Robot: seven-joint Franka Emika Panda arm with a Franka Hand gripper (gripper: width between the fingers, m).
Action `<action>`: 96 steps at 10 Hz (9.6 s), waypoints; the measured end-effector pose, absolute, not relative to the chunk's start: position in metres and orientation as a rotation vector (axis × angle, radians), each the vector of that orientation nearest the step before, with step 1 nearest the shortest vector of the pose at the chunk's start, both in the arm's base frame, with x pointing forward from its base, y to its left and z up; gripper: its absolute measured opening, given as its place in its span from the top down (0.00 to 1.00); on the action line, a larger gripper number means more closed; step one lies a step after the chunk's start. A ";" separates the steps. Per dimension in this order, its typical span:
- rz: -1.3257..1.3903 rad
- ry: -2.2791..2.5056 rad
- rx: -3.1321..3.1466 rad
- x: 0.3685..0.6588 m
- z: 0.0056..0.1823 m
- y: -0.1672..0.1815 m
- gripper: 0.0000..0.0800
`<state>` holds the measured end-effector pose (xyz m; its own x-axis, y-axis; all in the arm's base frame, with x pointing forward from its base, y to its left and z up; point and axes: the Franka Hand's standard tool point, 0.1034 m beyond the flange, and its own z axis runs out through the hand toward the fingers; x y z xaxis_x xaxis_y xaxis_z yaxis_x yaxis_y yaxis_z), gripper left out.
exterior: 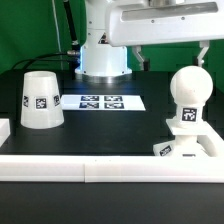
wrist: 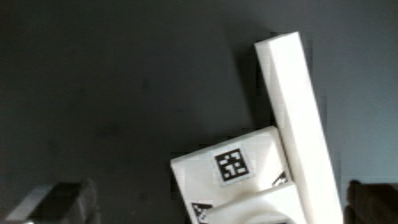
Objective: Assemble lamp
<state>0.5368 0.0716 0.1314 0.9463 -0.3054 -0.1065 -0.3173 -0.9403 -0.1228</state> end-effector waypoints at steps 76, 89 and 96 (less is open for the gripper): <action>0.129 -0.010 -2.968 0.591 0.244 0.103 0.94; 0.077 -0.042 -2.980 0.600 0.192 0.116 0.94; 0.065 -0.044 -2.989 0.599 0.154 0.123 0.94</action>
Offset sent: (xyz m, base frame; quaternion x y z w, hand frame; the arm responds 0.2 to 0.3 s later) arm -0.0462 -0.0566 -0.0133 -0.0372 0.0033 -0.0609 0.9974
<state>0.5994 0.1233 0.1542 0.9986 0.0329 -0.0412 0.0263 -0.9881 -0.1517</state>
